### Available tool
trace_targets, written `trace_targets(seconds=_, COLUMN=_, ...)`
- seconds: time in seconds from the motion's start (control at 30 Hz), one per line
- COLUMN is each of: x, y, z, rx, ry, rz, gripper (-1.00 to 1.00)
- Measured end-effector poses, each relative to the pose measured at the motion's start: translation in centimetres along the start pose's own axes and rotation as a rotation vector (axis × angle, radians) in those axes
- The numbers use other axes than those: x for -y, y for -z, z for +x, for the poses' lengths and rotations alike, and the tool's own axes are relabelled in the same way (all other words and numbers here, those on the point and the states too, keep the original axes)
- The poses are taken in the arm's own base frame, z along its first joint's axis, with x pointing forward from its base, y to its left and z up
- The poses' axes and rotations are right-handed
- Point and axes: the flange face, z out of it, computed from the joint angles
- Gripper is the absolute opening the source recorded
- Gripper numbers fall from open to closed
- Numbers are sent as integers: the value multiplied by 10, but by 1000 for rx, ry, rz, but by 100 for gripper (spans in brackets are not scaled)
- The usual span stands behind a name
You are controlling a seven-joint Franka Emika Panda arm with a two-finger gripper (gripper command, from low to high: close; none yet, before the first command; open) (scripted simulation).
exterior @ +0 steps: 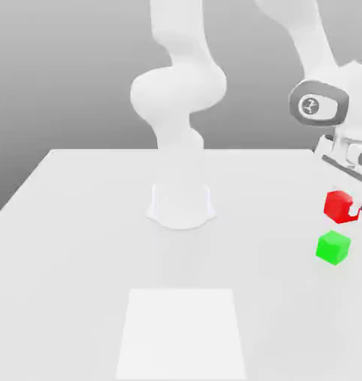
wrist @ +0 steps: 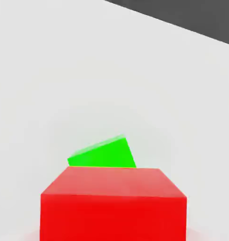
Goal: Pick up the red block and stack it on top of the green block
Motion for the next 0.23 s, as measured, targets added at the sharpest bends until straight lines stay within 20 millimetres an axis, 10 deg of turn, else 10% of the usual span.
trace_targets(seconds=0.1, x=1, y=-26, z=-1, rx=0, ry=3, rz=2, gripper=-100)
trace_targets(seconds=0.13, x=2, y=-33, z=-2, rx=1, ry=4, rz=3, gripper=100)
trace_targets(seconds=0.23, x=2, y=-33, z=-2, rx=1, ry=4, rz=3, gripper=100)
